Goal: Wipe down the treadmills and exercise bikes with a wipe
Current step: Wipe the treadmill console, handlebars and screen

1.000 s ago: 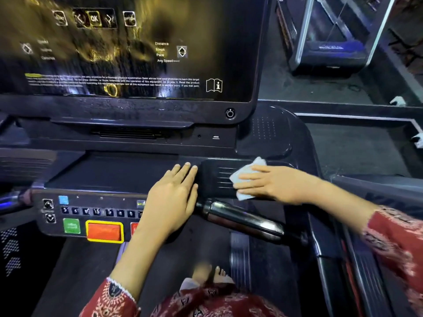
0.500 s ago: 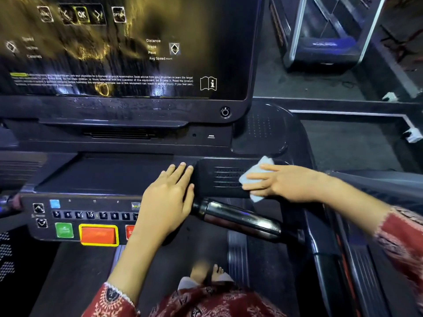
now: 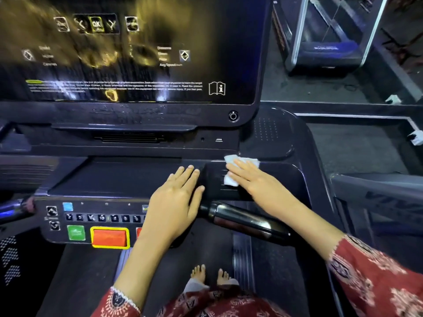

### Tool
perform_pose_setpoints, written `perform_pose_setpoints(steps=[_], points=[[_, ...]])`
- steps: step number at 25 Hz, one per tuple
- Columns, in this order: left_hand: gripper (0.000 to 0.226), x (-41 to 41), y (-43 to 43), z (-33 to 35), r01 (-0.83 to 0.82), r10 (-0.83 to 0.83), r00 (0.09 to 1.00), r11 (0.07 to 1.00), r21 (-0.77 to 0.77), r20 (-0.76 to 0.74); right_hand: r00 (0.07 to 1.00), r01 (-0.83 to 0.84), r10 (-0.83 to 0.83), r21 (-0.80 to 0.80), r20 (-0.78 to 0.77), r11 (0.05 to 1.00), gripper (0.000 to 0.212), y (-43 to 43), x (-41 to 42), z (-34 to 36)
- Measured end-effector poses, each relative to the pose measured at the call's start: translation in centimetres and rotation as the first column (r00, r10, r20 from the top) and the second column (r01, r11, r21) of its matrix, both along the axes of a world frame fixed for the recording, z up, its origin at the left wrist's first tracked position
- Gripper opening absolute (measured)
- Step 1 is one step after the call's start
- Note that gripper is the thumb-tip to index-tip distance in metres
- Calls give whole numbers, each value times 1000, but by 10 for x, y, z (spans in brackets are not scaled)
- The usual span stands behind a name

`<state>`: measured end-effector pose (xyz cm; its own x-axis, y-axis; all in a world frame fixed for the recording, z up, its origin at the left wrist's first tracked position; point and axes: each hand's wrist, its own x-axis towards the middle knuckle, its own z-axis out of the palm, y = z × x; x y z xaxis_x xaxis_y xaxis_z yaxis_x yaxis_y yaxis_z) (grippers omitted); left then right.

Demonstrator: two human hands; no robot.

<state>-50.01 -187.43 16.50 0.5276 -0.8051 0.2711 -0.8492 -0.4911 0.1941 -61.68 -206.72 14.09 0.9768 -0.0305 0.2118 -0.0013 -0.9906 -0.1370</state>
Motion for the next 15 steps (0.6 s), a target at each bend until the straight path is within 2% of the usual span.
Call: perform_pose_setpoints(steps=[1, 2, 3, 4, 5, 7, 10, 12, 13, 15], points=[[50, 2, 5, 1, -5, 5, 1000, 1000, -24, -19, 995, 103, -104, 141, -1, 985, 52, 9, -3, 7], [51, 4, 11, 2, -14, 13, 999, 999, -44, -31, 983, 170, -183, 324, 9, 931, 48, 22, -1, 16], [52, 7, 17, 4, -25, 23, 999, 998, -59, -40, 978, 159, -206, 488, 43, 858, 41, 36, 5, 26], [53, 10, 24, 5, -42, 38, 998, 997, -70, -54, 981, 115, -184, 597, 57, 794, 36, 52, 15, 38], [54, 14, 32, 7, -60, 55, 996, 995, -78, -71, 995, 71, -99, 653, 6, 754, 34, 68, 25, 51], [55, 25, 49, 8, -84, 76, 993, 993, -85, -96, 975, 72, 86, 654, -206, 753, 38, 91, 44, 65], [65, 45, 76, 5, -86, 84, 996, 995, -57, -31, 930, 196, -17, 457, -367, 867, 44, 94, 77, 58], [73, 61, 92, 4, -60, 59, 998, 998, -36, -27, 932, 190, -49, 368, -359, 910, 51, 111, 86, 57], [74, 71, 99, 4, -35, 34, 999, 999, -41, -30, 938, 136, -8, 348, -347, 928, 48, 118, 86, 55], [73, 89, 111, 4, 31, -32, 999, 999, -34, -35, 934, 166, -16, 393, -358, 904, 44, 132, 76, 63]])
